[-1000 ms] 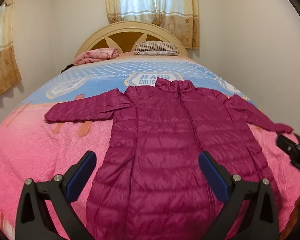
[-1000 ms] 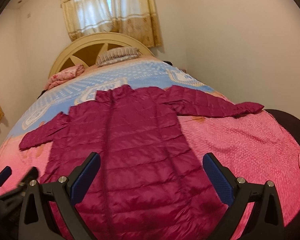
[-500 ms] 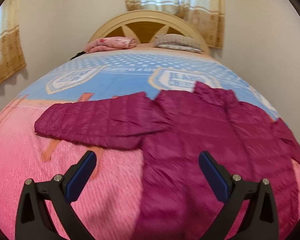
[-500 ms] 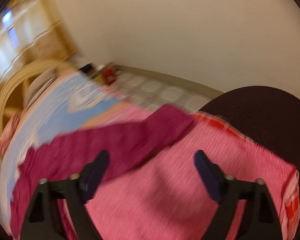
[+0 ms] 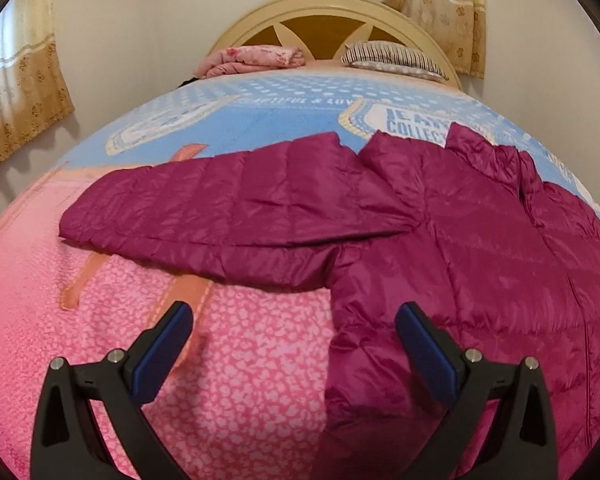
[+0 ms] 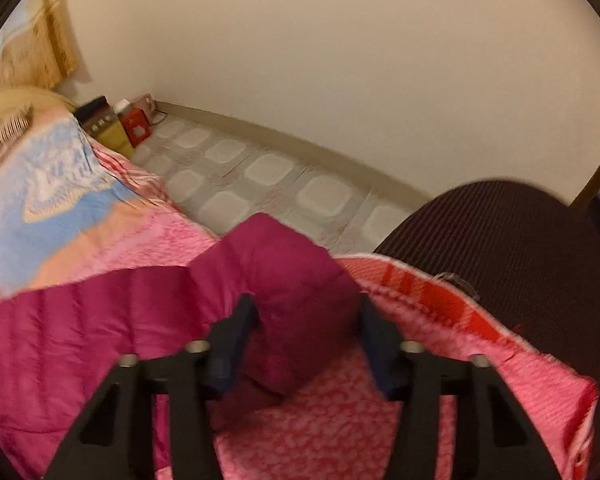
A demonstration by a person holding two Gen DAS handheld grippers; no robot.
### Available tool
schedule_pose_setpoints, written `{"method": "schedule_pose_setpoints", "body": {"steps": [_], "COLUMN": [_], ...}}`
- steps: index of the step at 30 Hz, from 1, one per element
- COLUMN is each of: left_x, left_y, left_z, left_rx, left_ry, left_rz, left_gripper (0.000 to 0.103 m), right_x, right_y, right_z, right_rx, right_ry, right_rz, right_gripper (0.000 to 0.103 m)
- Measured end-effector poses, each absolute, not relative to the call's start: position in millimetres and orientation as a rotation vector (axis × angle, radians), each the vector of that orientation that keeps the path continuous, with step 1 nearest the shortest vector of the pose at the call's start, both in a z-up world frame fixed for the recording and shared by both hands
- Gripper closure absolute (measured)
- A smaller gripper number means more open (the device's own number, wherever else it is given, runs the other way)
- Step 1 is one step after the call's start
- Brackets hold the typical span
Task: Fold large clothes
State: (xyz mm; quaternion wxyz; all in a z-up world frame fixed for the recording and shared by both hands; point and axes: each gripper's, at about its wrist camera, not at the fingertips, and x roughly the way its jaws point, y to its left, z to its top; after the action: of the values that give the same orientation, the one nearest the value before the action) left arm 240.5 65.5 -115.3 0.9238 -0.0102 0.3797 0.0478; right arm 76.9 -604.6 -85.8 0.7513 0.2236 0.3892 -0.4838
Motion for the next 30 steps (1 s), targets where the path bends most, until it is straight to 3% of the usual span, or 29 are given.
{"method": "schedule_pose_setpoints", "body": {"steps": [2,4,6,13,19,25,30], "left_x": [243.1,246.3,246.3,242.3,234.1,223.2,218.3], "left_y": [65.6,66.5,70.5,82.1,83.9,95.4,108.7], "left_z": [-119.1,-122.3,-122.8,-122.6,-117.8,-118.5,-121.7], "left_rx": [-0.023,-0.036,-0.067,-0.137,-0.138,-0.198,-0.28], "left_ry": [0.804,0.831,0.835,0.824,0.784,0.775,0.772], "left_rz": [0.078,0.07,0.062,0.073,0.078,0.05,0.042], "left_gripper": [0.0,0.0,0.0,0.0,0.0,0.0,0.0], "right_x": [72.1,70.0,63.5,83.6,122.4,166.9,200.9], "right_y": [-602.3,-602.3,-595.3,-516.0,-379.9,-243.5,-147.9], "right_z": [-83.2,-82.1,-68.1,29.1,98.8,99.9,55.2], "right_rx": [0.478,0.486,0.491,0.277,0.13,0.092,0.126], "right_ry": [0.84,0.83,0.781,0.599,0.512,0.507,0.571], "right_rz": [-1.062,-1.039,-1.025,-0.874,-0.577,-0.251,-0.011], "right_gripper": [0.07,0.086,0.09,0.091,0.091,0.091,0.091]}}
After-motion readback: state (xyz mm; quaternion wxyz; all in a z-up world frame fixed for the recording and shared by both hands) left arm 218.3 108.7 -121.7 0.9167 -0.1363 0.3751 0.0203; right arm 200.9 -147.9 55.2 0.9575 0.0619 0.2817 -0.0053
